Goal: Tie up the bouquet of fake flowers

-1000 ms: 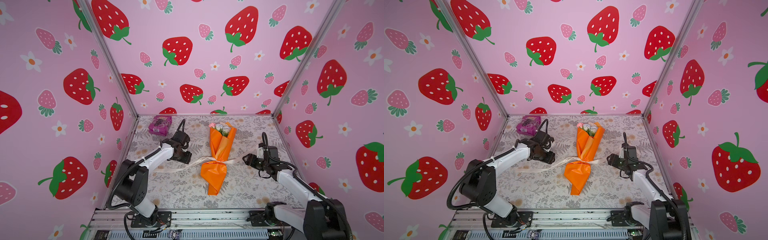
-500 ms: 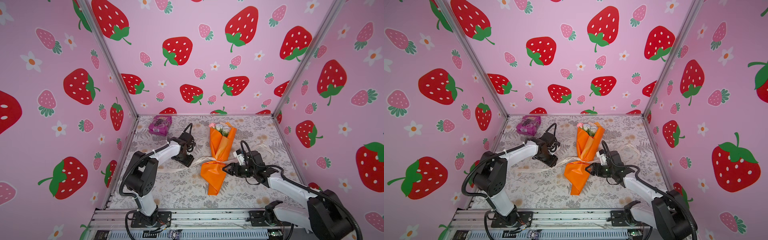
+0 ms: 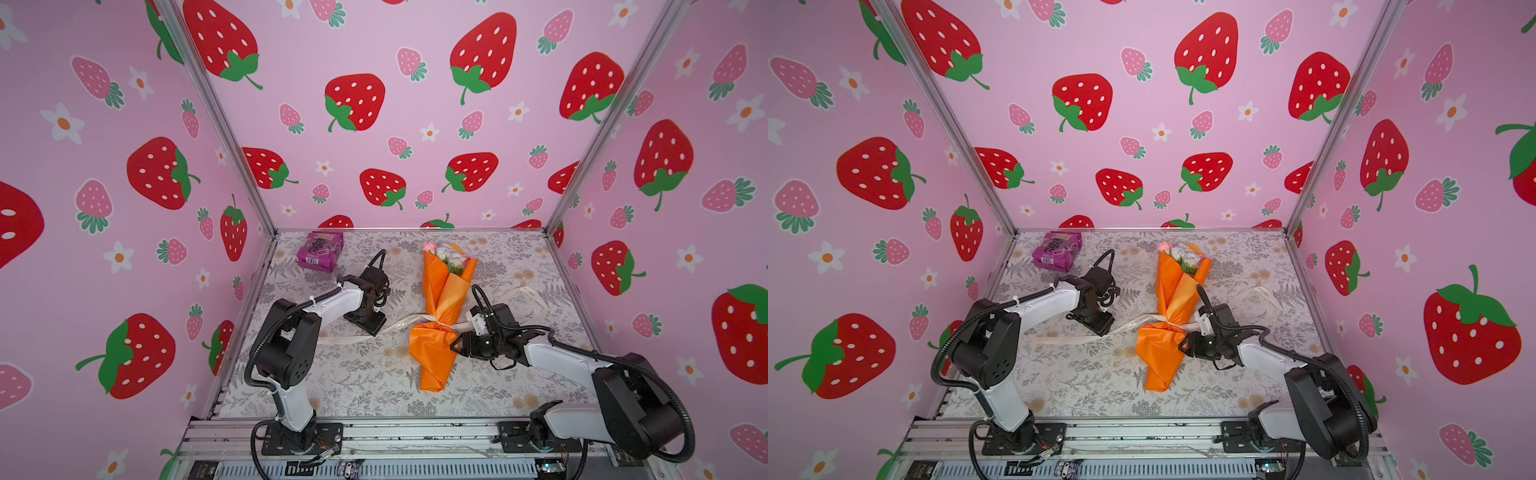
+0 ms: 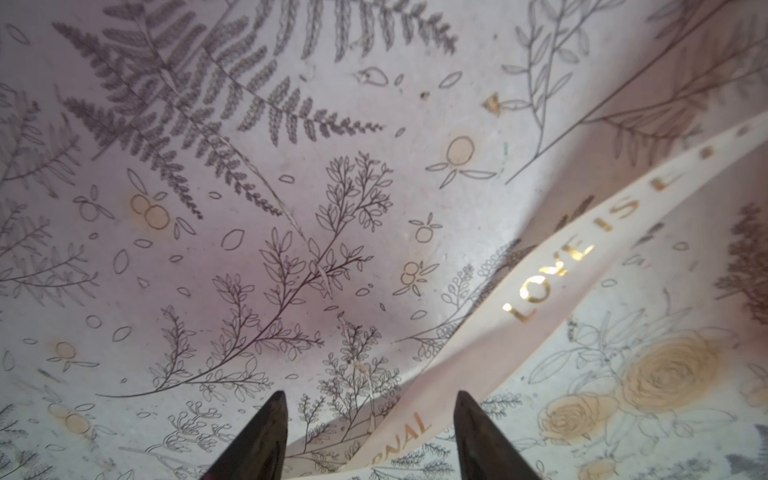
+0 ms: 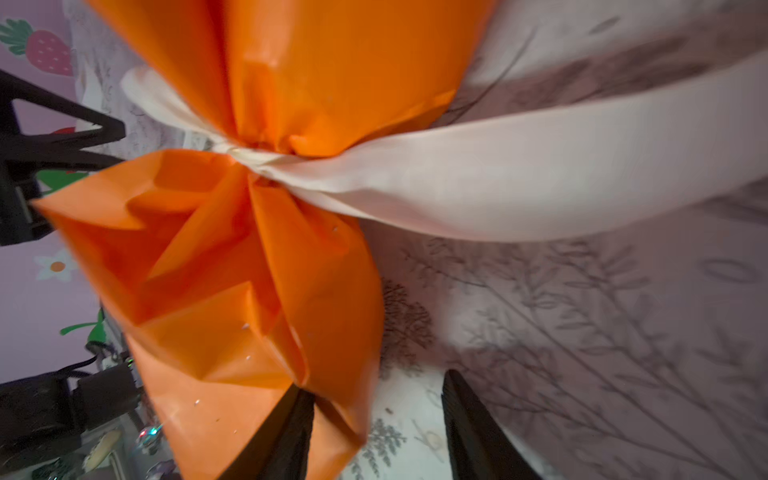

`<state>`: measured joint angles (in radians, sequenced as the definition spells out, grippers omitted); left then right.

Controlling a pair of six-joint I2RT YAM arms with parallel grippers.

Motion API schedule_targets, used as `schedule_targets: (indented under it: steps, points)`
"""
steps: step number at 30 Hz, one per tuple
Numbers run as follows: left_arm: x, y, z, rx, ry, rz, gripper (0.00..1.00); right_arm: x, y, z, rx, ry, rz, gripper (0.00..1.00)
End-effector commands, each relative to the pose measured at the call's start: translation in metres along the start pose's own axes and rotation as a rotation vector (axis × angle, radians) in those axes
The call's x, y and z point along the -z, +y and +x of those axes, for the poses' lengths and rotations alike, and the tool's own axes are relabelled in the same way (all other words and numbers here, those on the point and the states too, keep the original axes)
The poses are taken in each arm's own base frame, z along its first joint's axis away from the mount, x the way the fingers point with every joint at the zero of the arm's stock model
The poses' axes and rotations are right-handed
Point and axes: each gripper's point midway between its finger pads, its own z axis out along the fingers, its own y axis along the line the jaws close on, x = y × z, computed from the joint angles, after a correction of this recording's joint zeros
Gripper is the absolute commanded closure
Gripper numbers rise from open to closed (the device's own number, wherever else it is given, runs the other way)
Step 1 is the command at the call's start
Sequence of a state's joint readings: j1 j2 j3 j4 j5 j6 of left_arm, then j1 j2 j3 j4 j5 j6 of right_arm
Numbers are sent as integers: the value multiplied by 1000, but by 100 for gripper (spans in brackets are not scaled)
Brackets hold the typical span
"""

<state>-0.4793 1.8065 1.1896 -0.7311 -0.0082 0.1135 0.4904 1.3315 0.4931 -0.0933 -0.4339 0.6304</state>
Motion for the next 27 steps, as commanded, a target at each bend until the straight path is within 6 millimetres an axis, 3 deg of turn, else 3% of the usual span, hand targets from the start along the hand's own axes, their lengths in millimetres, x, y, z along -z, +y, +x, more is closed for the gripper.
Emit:
schedule_targets:
  steps: [1,7,14,20,27]
  points:
    - [-3,-6,5,-45,24,2,35,8,-24,-7,23,-14,97,48]
    - [-4,-10,-1,-50,-6,-4,35,11,-35,-21,39,-20,137,47]
    - [-10,-16,-6,-67,-22,-9,35,23,-26,-43,54,-90,118,46]
    - [-10,-22,-17,-97,-55,6,35,20,-24,-41,50,-72,99,45]
    - [-4,-37,-12,-121,-47,84,37,20,-24,-41,47,-73,100,45]
